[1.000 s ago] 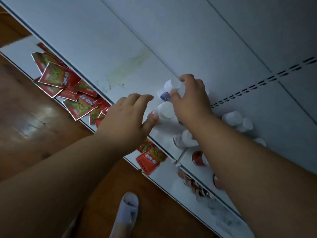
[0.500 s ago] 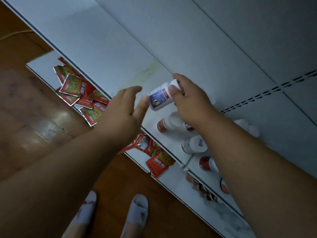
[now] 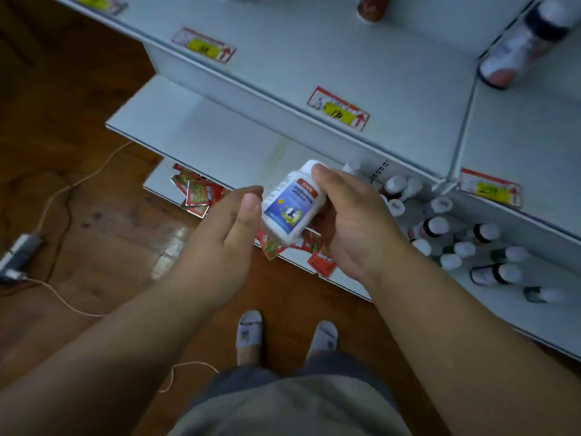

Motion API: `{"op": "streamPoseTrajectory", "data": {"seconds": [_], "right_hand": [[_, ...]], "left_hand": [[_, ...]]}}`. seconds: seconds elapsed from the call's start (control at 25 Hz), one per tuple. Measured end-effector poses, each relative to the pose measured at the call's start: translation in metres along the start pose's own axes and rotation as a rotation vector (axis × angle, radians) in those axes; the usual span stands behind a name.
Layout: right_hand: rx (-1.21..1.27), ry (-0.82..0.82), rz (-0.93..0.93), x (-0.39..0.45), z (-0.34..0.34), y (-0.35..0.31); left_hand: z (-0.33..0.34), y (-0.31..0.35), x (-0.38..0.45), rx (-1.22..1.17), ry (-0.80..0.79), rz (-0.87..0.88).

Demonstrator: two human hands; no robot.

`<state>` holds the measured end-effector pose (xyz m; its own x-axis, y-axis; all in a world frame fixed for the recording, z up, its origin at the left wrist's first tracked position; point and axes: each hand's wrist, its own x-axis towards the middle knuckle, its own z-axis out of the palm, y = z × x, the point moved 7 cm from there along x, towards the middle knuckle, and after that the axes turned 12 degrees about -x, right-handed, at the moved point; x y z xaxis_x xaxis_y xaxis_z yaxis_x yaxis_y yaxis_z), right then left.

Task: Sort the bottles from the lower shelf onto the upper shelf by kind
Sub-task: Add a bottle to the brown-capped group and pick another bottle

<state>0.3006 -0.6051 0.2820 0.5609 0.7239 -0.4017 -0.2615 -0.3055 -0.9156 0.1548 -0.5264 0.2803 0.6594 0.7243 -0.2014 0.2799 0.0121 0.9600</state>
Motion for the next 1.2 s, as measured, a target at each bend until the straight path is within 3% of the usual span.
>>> {"op": "streamPoseTrajectory", "data": {"seconds": [0.2, 0.36, 0.52, 0.68, 0.84, 1.04, 1.2], "right_hand": [[0.076, 0.203, -0.095, -0.060, -0.081, -0.063], [0.227, 0.320, -0.110, -0.106, -0.183, -0.075], [0.307, 0.410, -0.151, -0.129, -0.292, -0.070], [0.127, 0.457, -0.189, -0.122, -0.395, -0.069], [-0.175, 0.513, -0.159, -0.083, -0.449, -0.070], [-0.673, 0.600, -0.184, -0.030, -0.461, -0.089], [-0.900, 0.606, -0.190, -0.007, -0.462, -0.095]], "left_hand": [[0.059, 0.091, -0.010, 0.031, -0.184, 0.220], [0.166, 0.146, -0.023, 0.143, -0.381, 0.375], [0.284, 0.165, -0.028, 0.235, -0.456, 0.443], [0.387, 0.166, -0.013, 0.404, -0.499, 0.490], [0.427, 0.160, 0.029, 0.730, -0.454, 0.455], [0.458, 0.150, 0.092, 0.978, -0.467, 0.453], [0.471, 0.138, 0.131, 1.102, -0.550, 0.496]]}}
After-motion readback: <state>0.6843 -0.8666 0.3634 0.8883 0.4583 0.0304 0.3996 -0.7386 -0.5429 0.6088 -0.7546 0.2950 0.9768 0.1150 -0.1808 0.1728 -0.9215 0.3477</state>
